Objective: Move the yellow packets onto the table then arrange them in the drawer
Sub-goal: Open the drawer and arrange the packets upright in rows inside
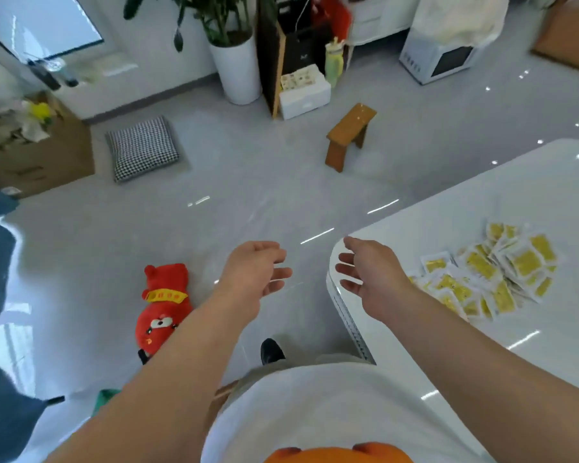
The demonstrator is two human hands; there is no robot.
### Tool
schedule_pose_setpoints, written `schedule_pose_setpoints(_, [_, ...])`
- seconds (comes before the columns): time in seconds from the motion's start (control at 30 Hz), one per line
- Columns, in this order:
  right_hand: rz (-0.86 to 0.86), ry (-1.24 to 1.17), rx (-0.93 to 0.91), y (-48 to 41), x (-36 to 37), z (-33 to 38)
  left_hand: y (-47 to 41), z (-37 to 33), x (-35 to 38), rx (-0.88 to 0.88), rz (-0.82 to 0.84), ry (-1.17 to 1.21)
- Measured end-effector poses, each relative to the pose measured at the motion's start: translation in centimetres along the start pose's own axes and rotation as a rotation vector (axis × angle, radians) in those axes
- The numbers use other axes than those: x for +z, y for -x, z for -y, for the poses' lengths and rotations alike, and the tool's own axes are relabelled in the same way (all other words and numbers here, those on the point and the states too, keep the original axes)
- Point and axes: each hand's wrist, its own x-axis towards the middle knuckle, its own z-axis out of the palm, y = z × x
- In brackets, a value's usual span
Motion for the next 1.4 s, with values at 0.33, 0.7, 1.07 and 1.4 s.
schedule_pose_setpoints(0.33, [-0.253, -0.352, 0.019, -10.0, 3.1, 11.0, -14.5, -16.6, 6.6, 0.044, 0.291, -0.324])
schedule_pose_setpoints(0.7, [-0.367, -0.595, 0.062, -25.6, 6.0, 29.2, -29.7, -35.6, 20.5, 0.130, 0.459, -0.666])
schedule_pose_setpoints(1.07, [-0.704, -0.920, 0.100, -36.7, 3.1, 41.6, -42.8, -48.9, 35.0, 0.122, 0.747, -0.908])
schedule_pose_setpoints(1.4, [-1.073, -1.363, 0.156, -41.2, 4.6, 48.2, -48.3, -55.9, 48.6, 0.151, 1.090, -1.303])
